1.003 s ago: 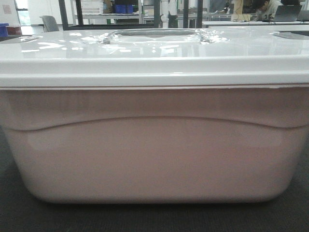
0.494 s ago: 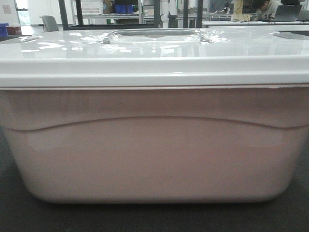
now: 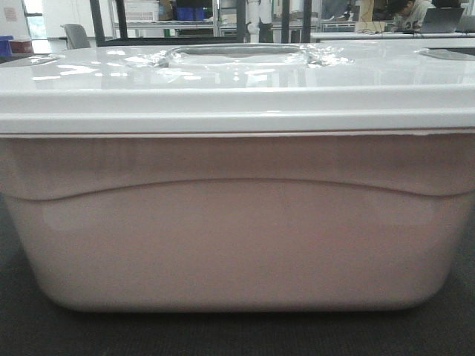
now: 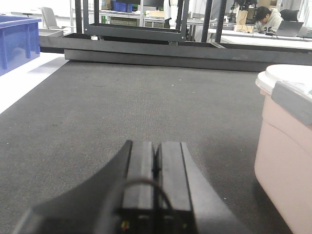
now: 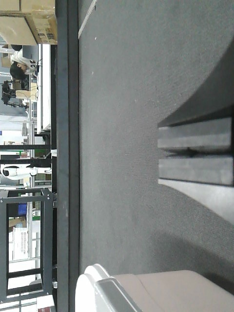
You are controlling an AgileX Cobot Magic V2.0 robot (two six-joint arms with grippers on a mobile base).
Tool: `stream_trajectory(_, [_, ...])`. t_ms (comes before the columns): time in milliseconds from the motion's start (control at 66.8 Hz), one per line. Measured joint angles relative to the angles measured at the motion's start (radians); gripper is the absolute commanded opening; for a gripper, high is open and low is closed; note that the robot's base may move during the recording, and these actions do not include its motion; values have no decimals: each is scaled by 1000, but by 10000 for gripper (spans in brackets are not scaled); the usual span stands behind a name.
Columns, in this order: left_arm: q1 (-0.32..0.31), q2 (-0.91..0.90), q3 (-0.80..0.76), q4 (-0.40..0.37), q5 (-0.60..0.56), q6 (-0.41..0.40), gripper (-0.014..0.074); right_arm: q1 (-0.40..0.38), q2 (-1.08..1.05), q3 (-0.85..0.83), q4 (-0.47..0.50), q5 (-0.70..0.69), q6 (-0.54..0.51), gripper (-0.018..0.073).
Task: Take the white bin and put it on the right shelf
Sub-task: 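Lower both grippers toward the side handles of the white-lidded bin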
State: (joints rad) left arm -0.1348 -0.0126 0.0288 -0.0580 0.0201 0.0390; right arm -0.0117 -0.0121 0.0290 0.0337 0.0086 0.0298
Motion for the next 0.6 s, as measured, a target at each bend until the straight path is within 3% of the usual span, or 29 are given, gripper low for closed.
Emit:
stream_trajectory(240, [0, 0, 0, 0, -4, 0, -117, 0, 0, 0, 0, -34, 0, 66])
stream_trajectory(464, [0, 0, -8, 0, -79, 0, -117, 0, 0, 0, 0, -125, 0, 66])
stream_trajectory(599, [0, 0, -95, 0, -20, 0, -117, 0, 0, -79, 0, -41, 0, 66])
